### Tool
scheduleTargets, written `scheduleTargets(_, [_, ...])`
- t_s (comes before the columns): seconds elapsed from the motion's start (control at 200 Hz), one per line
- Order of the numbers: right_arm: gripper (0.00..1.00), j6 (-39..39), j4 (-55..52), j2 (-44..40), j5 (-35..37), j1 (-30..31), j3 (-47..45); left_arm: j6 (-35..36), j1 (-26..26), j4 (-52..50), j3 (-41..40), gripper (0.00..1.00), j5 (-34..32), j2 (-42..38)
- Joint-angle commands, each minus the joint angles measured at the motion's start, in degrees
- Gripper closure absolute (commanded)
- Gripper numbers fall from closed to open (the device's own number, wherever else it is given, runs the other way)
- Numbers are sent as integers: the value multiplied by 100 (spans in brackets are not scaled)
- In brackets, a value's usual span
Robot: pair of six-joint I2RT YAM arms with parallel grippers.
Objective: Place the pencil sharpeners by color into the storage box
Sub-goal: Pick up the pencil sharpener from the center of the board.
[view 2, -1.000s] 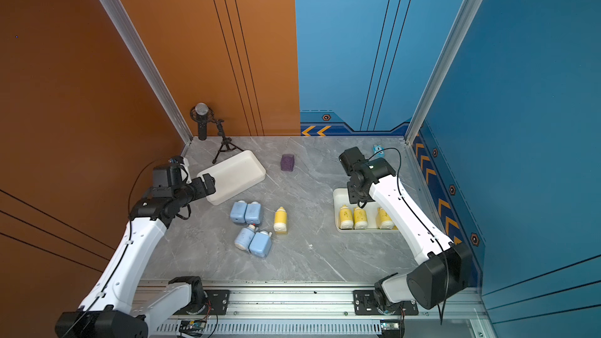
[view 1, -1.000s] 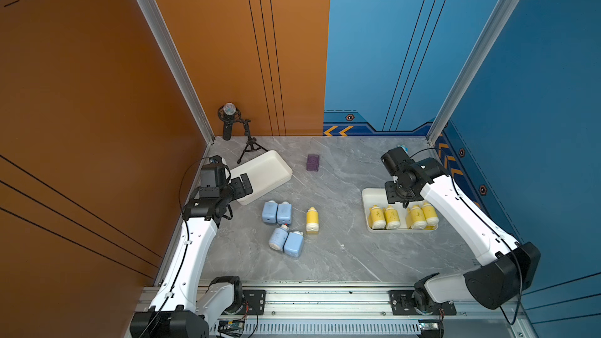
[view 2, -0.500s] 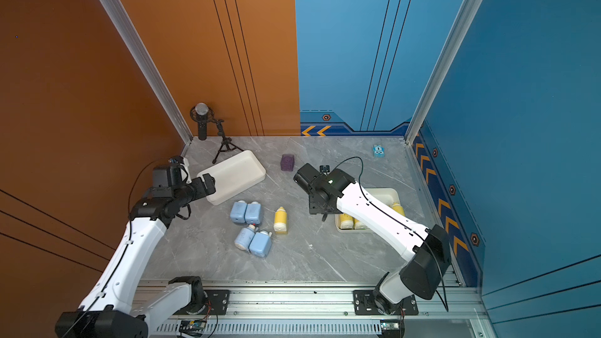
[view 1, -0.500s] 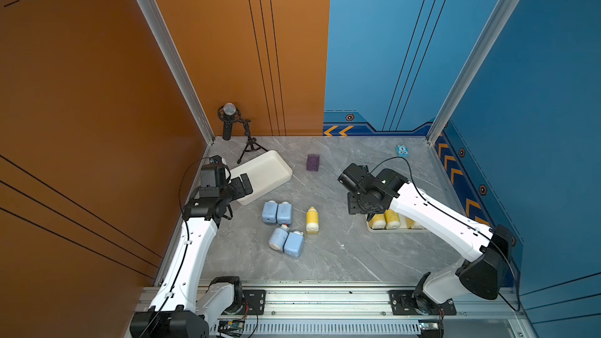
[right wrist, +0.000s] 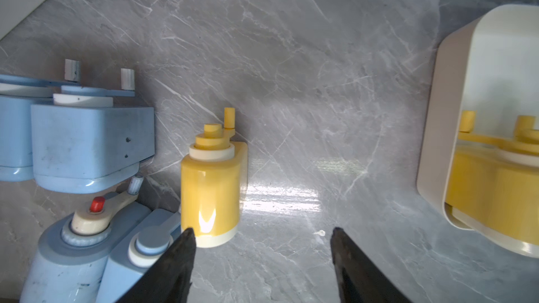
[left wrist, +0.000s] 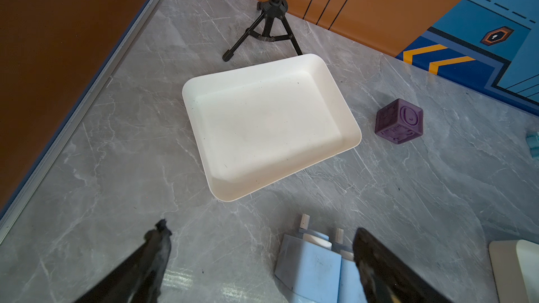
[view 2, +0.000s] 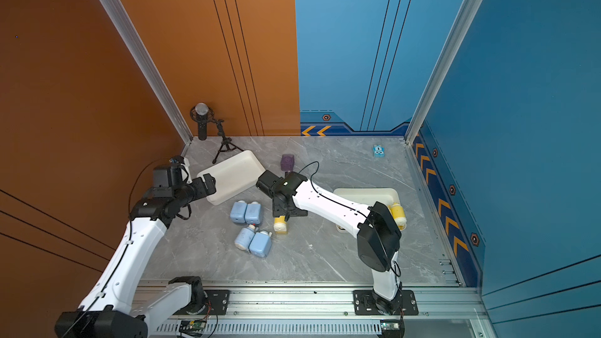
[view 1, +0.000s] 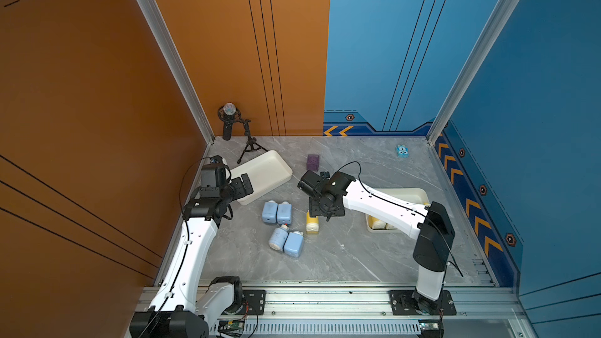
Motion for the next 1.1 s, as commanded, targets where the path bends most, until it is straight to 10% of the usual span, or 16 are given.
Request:
scheduleTargets(0.0, [25,259,215,213,-225,54,124,-41,-78,-43,-67,2,69,-52])
scheduleTargets(0.631, [30,161,472,1338,-691,25,387,-24,-150,-43,-73,2,34,-72])
scheduleTargets(1.091, [70,-120,453,1430,-777,-22,411,11,-159,-45,-78,2,-69,-64])
